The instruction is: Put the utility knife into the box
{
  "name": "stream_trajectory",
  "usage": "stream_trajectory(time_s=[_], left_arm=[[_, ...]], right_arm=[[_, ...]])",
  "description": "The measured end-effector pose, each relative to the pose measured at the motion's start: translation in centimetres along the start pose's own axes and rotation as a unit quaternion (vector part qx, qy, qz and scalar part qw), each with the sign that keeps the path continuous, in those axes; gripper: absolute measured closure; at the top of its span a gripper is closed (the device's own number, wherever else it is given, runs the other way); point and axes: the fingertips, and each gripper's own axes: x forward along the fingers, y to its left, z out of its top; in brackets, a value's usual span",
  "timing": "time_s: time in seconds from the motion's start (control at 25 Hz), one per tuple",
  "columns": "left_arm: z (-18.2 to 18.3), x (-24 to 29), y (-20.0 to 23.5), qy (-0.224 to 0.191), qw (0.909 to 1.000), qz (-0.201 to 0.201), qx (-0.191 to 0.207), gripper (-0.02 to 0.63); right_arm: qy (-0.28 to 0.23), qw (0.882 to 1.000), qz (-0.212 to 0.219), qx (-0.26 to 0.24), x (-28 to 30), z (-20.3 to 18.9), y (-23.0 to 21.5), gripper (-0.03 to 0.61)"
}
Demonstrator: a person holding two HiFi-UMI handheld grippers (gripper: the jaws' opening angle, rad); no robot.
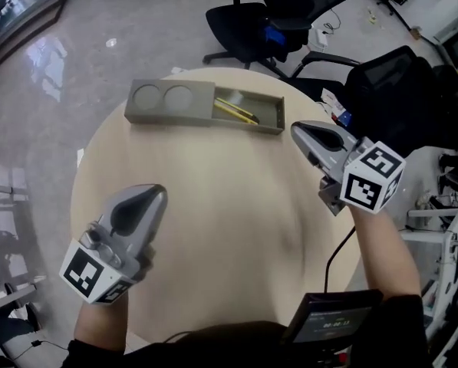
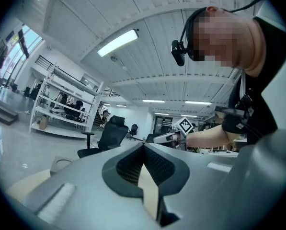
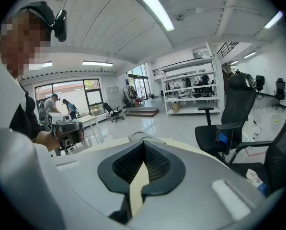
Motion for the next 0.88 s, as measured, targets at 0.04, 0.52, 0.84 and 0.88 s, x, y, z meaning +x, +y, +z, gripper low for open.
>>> stream_trajectory(time_s=[0.04, 0.52, 0.84, 0.88], left_arm=[[0.0, -1.2, -1.1, 0.007, 1.0, -0.002, 0.0, 0.614], [4.9, -17.3, -9.0, -0.003, 0.9999, -0.008, -0.014, 0.614], [8.3, -24.5, -16.0, -0.02, 0.9997, 0.0, -0.016, 0.614], [8.7, -25.0, -17.1, -0.023, 0.9996, 0.008, -0.015, 0.614]], right_arm=[[0.002, 1.0, 0.006, -0.005, -0.5, 0.1, 1.4, 0.565], [-0.038, 0.999, -0.008, 0.013, -9.5, 2.3, 19.5, 0.565], [-0.085, 0.996, -0.009, 0.027, -18.6, 1.9, 29.1, 0.566], [-0.089, 0.996, -0.006, 0.022, -20.0, 1.7, 29.9, 0.566]])
